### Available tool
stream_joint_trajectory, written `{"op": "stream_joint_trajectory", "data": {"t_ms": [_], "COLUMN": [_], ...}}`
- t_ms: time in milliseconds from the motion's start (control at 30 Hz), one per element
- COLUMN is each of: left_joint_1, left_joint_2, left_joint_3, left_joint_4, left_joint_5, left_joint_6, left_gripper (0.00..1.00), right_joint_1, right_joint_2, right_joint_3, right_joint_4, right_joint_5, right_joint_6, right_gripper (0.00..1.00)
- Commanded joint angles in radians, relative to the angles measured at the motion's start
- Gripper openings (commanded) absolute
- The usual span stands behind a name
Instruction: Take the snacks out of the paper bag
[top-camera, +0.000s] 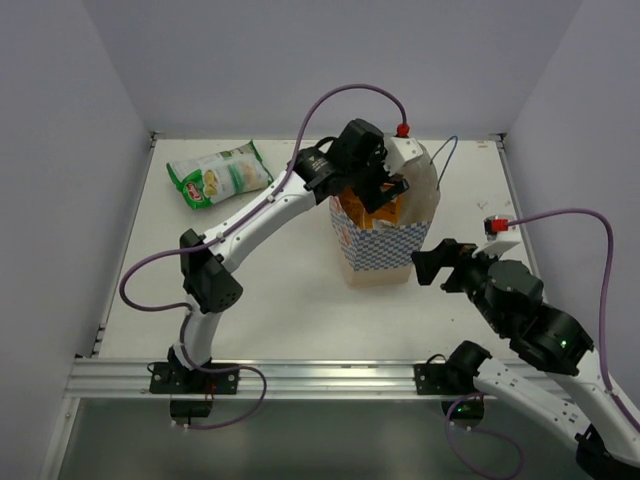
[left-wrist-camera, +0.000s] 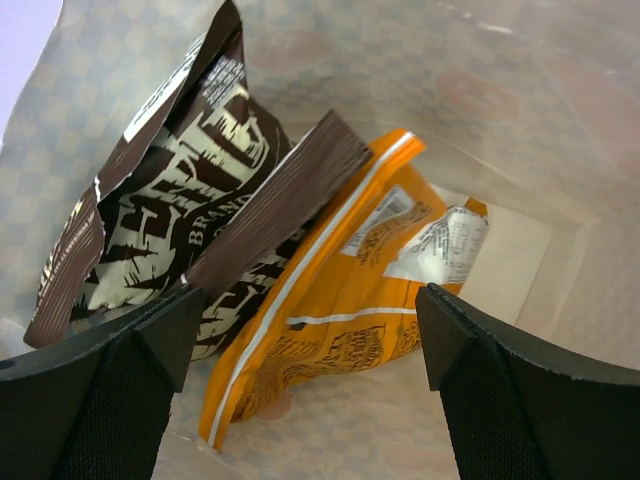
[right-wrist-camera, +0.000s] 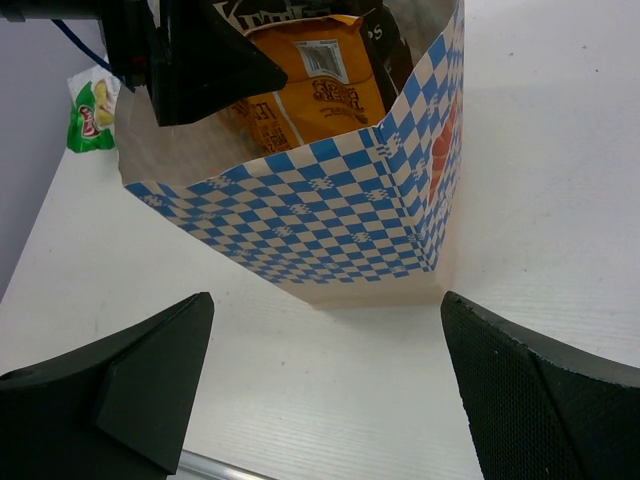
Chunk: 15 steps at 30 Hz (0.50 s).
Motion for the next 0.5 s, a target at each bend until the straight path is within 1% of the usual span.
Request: {"op": "stream_joint_trajectory", "data": {"t_ms": [0, 200, 467], "left_joint_1": [0.018, 0.028, 0.033], "left_joint_2": [0.006, 0.023, 0.023], "left_joint_3": [0.016, 0.018, 0.01], "left_joint_4": [-0.02, -0.021, -0.066], "left_joint_5": [-0.007, 0.032, 0.104], "left_joint_6": [0.02, 0.014, -0.001], "left_gripper": [0.94, 0.94, 0.89], "right_joint_1": [-0.003, -0.003, -0.003], "right_joint_2": [0.017, 0.037, 0.055], "right_joint_3": [0.025, 0.051, 0.076], "right_joint_4": [0.009, 0.022, 0.032], "right_joint_5": [-0.019, -0.039, -0.053], "right_joint_6": [0.0, -0.013, -0.019], "right_gripper": [0.99, 0.99, 0.99]}}
